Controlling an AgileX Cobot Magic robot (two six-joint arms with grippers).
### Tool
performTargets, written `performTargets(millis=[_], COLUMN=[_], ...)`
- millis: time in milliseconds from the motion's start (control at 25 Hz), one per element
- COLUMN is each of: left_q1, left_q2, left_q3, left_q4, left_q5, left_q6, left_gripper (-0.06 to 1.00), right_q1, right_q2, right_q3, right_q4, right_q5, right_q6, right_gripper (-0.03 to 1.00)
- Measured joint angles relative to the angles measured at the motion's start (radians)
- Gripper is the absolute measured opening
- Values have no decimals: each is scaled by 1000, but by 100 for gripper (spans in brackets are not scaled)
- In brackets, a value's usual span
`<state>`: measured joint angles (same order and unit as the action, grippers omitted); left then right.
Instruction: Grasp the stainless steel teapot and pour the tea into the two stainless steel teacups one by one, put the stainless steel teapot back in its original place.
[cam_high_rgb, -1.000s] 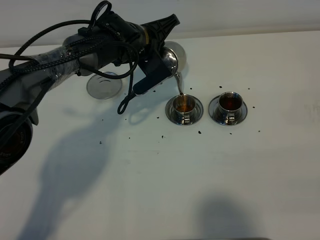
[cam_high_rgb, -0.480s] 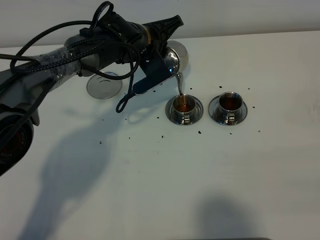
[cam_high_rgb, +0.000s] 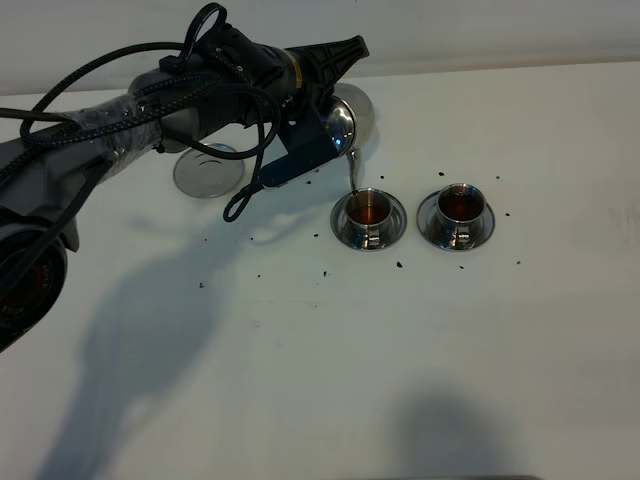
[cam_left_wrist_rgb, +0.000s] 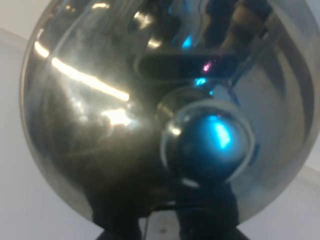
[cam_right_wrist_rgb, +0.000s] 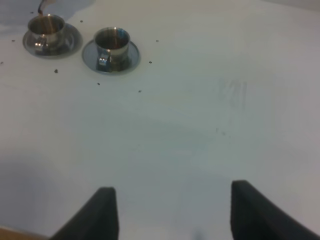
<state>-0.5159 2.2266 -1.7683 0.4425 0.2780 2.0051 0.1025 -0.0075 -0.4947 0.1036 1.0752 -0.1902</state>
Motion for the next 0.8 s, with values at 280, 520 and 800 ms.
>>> performTargets(millis=[280,520,800], left_q1=[0,0,-1], left_q2=[0,0,0], left_q3=[0,0,0], left_q4=[0,-1,-4], left_q5=[-9,-31,-57], left_q6=[2,2,2], left_gripper=[22,22,22], right_q1=[0,0,0], right_q2=[0,0,0], right_q3=[0,0,0], right_q4=[0,0,0], right_q5=[0,0,0], right_q6=[1,1,0], right_gripper=[48,48,48])
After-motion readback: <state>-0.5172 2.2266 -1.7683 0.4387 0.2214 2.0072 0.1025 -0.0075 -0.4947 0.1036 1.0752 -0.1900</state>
